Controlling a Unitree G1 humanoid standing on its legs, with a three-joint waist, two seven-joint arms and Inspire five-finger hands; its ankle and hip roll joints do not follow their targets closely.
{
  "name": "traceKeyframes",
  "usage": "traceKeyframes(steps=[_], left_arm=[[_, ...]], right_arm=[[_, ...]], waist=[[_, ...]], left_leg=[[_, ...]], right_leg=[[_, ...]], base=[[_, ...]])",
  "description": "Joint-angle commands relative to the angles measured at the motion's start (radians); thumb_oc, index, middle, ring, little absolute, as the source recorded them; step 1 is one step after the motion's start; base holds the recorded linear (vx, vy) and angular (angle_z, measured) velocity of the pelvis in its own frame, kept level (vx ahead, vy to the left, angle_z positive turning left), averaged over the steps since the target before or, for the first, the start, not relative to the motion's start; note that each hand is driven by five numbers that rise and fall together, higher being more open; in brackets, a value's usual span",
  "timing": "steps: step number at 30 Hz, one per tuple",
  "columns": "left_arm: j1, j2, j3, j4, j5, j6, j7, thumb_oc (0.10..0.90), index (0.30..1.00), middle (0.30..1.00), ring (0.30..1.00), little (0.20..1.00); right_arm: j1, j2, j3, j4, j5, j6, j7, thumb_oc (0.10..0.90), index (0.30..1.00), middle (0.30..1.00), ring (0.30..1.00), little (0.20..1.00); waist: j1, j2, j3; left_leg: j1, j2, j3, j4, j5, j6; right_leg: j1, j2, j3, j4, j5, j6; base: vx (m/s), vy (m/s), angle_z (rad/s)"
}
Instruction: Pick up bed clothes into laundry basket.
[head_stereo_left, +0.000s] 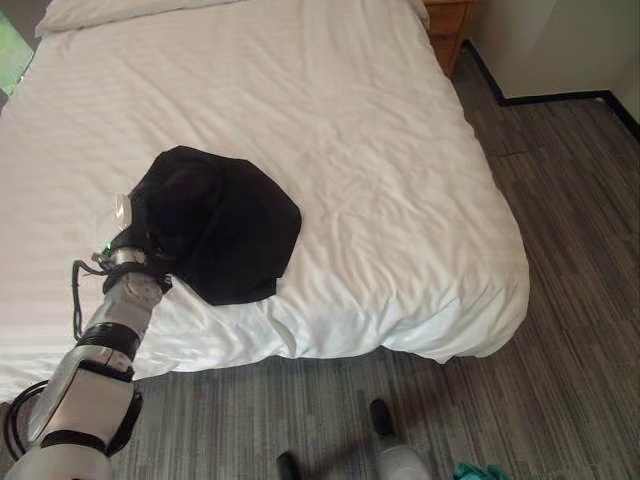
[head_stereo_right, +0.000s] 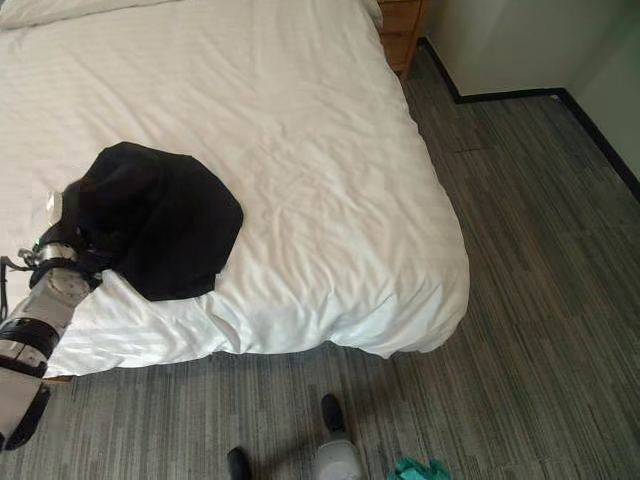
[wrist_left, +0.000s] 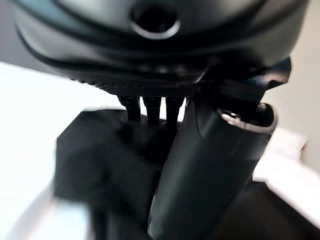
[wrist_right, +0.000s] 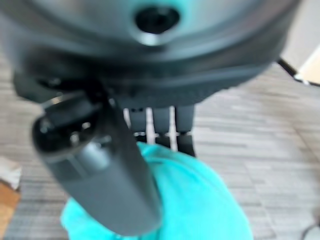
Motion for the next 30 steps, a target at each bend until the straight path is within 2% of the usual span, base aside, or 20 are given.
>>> traceKeyframes(steps=[1, 2, 3, 4, 11, 13, 14, 18, 19, 20, 21, 22, 24, 25, 26, 27, 28, 30], left_arm=[[-0.131, 0.022, 0.02, 0.092, 0.029, -0.014, -0.021, 0.8, 0.9, 0.9, 0.9, 0.9], [-0.115, 0.005, -0.001, 0.141, 0.067, -0.001, -0.067, 0.463, 0.394, 0.394, 0.394, 0.394], [-0.103, -0.008, 0.003, 0.157, 0.069, 0.003, -0.079, 0.463, 0.394, 0.394, 0.394, 0.394], [-0.099, -0.011, 0.01, 0.163, 0.07, 0.005, -0.08, 0.4, 0.3, 0.3, 0.3, 0.3], [-0.166, 0.009, 0.026, 0.094, 0.022, -0.005, -0.012, 0.4, 0.3, 0.3, 0.3, 0.3], [-0.217, -0.015, 0.022, -0.064, 0.004, -0.011, 0.088, 0.4, 0.3, 0.3, 0.3, 0.3], [-0.236, -0.006, 0.021, -0.123, 0.008, -0.017, 0.105, 0.4, 0.3, 0.3, 0.3, 0.3], [-0.275, 0.07, 0.045, -0.323, -0.006, -0.047, 0.17, 0.4, 0.3, 0.3, 0.3, 0.3], [-0.279, 0.103, 0.064, -0.428, -0.009, -0.048, 0.208, 0.4, 0.3, 0.3, 0.3, 0.3], [-0.232, 0.14, 0.138, -0.637, -0.004, -0.07, 0.266, 0.4, 0.3, 0.3, 0.3, 0.3], [-0.166, 0.172, 0.209, -0.765, 0.008, -0.077, 0.304, 0.4, 0.3, 0.3, 0.3, 0.3], [-0.089, 0.196, 0.272, -0.851, 0.052, -0.074, 0.329, 0.4, 0.3, 0.3, 0.3, 0.3], [0.007, 0.201, 0.354, -0.987, 0.131, -0.08, 0.368, 0.4, 0.3, 0.3, 0.3, 0.3], [0.127, 0.158, 0.431, -1.147, 0.186, -0.108, 0.375, 0.4, 0.3, 0.3, 0.3, 0.3], [0.167, 0.148, 0.461, -1.179, 0.192, -0.098, 0.366, 0.4, 0.3, 0.3, 0.3, 0.3], [0.226, 0.099, 0.482, -1.247, 0.2, -0.126, 0.362, 0.4, 0.3, 0.3, 0.3, 0.3], [0.316, 0.032, 0.512, -1.328, 0.206, -0.144, 0.341, 0.4, 0.3, 0.3, 0.3, 0.3], [0.454, -0.063, 0.54, -1.375, 0.199, -0.175, 0.332, 0.4, 0.3, 0.3, 0.3, 0.3]], right_arm=[[0.019, -0.054, 0.013, 0.012, -0.026, 0.004, -0.055, 0.4, 0.3, 0.3, 0.3, 0.3], [-0.001, -0.06, 0.034, -0.004, -0.036, 0.001, -0.051, 0.4, 0.3, 0.3, 0.3, 0.3], [-0.012, -0.061, 0.041, -0.011, -0.039, -0.001, -0.05, 0.4, 0.3, 0.3, 0.3, 0.3], [-0.016, -0.062, 0.048, -0.022, -0.041, -0.004, -0.049, 0.4, 0.3, 0.3, 0.3, 0.3], [0.018, -0.062, 0.067, -0.084, -0.056, -0.029, -0.054, 0.4, 0.3, 0.3, 0.3, 0.3], [-0.016, -0.008, 0.12, -0.119, -0.084, -0.033, -0.082, 0.4, 0.3, 0.3, 0.3, 0.3], [-0.019, -0.002, 0.126, -0.112, -0.083, -0.034, -0.078, 0.4, 0.3, 0.3, 0.3, 0.3], [-0.028, 0.009, 0.127, -0.1, -0.085, -0.039, -0.057, 0.4, 0.3, 0.3, 0.3, 0.3], [-0.048, 0.012, 0.127, -0.102, -0.079, -0.037, -0.057, 0.4, 0.3, 0.3, 0.3, 0.3], [-0.07, 0.021, 0.133, -0.121, -0.083, -0.029, -0.057, 0.4, 0.3, 0.3, 0.3, 0.3], [-0.079, 0.02, 0.134, -0.133, -0.085, -0.02, -0.056, 0.4, 0.3, 0.3, 0.3, 0.3], [-0.087, 0.011, 0.133, -0.142, -0.095, -0.017, -0.054, 0.4, 0.3, 0.3, 0.3, 0.3], [-0.116, 0.0, 0.12, -0.167, -0.104, -0.018, -0.051, 0.4, 0.3, 0.3, 0.3, 0.3], [-0.139, -0.009, 0.101, -0.201, -0.115, -0.018, -0.061, 0.4, 0.3, 0.3, 0.3, 0.3], [-0.135, -0.017, 0.112, -0.204, -0.116, -0.016, -0.061, 0.4, 0.3, 0.3, 0.3, 0.3], [-0.132, -0.016, 0.088, -0.23, -0.121, -0.02, -0.068, 0.4, 0.3, 0.3, 0.3, 0.3], [-0.11, -0.021, 0.079, -0.267, -0.132, -0.019, -0.07, 0.4, 0.3, 0.3, 0.3, 0.3], [-0.065, -0.023, 0.041, -0.411, -0.148, -0.025, -0.078, 0.4, 0.3, 0.3, 0.3, 0.3]], waist=[[-0.005, -0.028, -0.014], [-0.016, -0.025, -0.01], [-0.02, -0.023, -0.008], [-0.022, -0.022, -0.008], [-0.019, -0.013, -0.004], [0.025, -0.012, -0.009], [0.033, -0.014, -0.011], [0.057, -0.022, -0.019], [0.077, -0.028, -0.013], [0.129, -0.054, -0.006], [0.169, -0.078, -0.009], [0.197, -0.09, -0.019], [0.23, -0.116, -0.03], [0.228, -0.142, -0.039], [0.225, -0.128, -0.045], [0.213, -0.145, -0.044], [0.198, -0.149, -0.052], [0.172, -0.166, -0.049]], left_leg=[[0.071, 0.082, 0.026, 0.002, -0.044, -0.073], [0.065, 0.087, 0.035, 0.002, -0.043, -0.076], [0.064, 0.089, 0.039, 0.002, -0.041, -0.077], [0.066, 0.091, 0.042, 0.002, -0.041, -0.078], [0.112, 0.097, 0.047, 0.002, -0.041, -0.079], [0.151, 0.093, 0.025, 0.002, -0.051, -0.071], [0.167, 0.093, 0.024, 0.002, -0.055, -0.07], [0.213, 0.091, 0.021, 0.002, -0.055, -0.059], [0.227, 0.083, -0.008, 0.01, -0.021, -0.054], [0.211, 0.045, -0.13, 0.095, -0.049, -0.043], [0.197, -0.006, -0.247, 0.159, -0.053, -0.03], [0.206, -0.049, -0.336, 0.19, -0.107, -0.013], [0.236, -0.069, -0.465, 0.208, -0.135, -0.005], [0.265, -0.078, -0.504, 0.176, -0.183, 0.012], [0.277, -0.071, -0.494, 0.172, -0.194, 0.019], [0.283, -0.061, -0.456, 0.144, -0.207, 0.018], [0.31, -0.051, -0.406, 0.098, -0.232, 0.029], [0.364, -0.065, -0.342, 0.015, -0.235, 0.05]], right_leg=[[-0.034, -0.018, 0.044, 0.005, -0.008, 0.082], [-0.044, -0.01, 0.05, 0.005, -0.01, 0.079], [-0.044, -0.007, 0.053, 0.005, -0.011, 0.078], [-0.043, -0.003, 0.054, 0.005, -0.014, 0.076], [0.011, 0.0, 0.043, 0.005, -0.033, 0.068], [0.069, -0.003, 0.027, 0.005, -0.054, 0.063], [0.086, -0.003, 0.025, 0.005, -0.06, 0.063], [0.132, -0.004, 0.025, 0.005, -0.076, 0.064], [0.138, 0.0, 0.032, 0.005, -0.072, 0.061], [0.148, 0.007, 0.05, 0.005, -0.062, 0.052], [0.137, 0.008, 0.072, 0.005, -0.034, 0.048], [0.136, 0.016, 0.101, 0.005, -0.043, 0.051], [0.128, 0.033, 0.155, 0.005, -0.026, 0.054], [0.105, 0.032, 0.18, 0.005, 0.002, 0.061], [0.111, 0.04, 0.183, 0.005, -0.01, 0.062], [0.096, 0.025, 0.179, 0.005, 0.01, 0.071], [0.081, 0.016, 0.179, 0.005, 0.023, 0.082], [0.039, 0.006, 0.17, 0.012, 0.076, 0.126]], base=[[-0.01, -0.023, -0.04], [-0.01, -0.016, -0.04], [-0.01, -0.021, -0.06], [-0.01, -0.012, -0.05], [0.0, -0.024, -0.02], [0.05, -0.046, 0.05], [0.05, -0.02, 0.05], [0.0, 0.022, 0.09], [-0.07, 0.026, -0.04], [-0.13, 0.003, -0.19], [-0.07, -0.013, -0.22], [-0.03, 0.019, -0.4], [-0.1, 0.086, -1.07], [-0.14, 0.111, -1.18], [-0.25, 0.15, -0.7], [-0.17, 0.137, -0.24], [-0.29, 0.212, -0.08], [-0.27, 0.189, -0.09]])
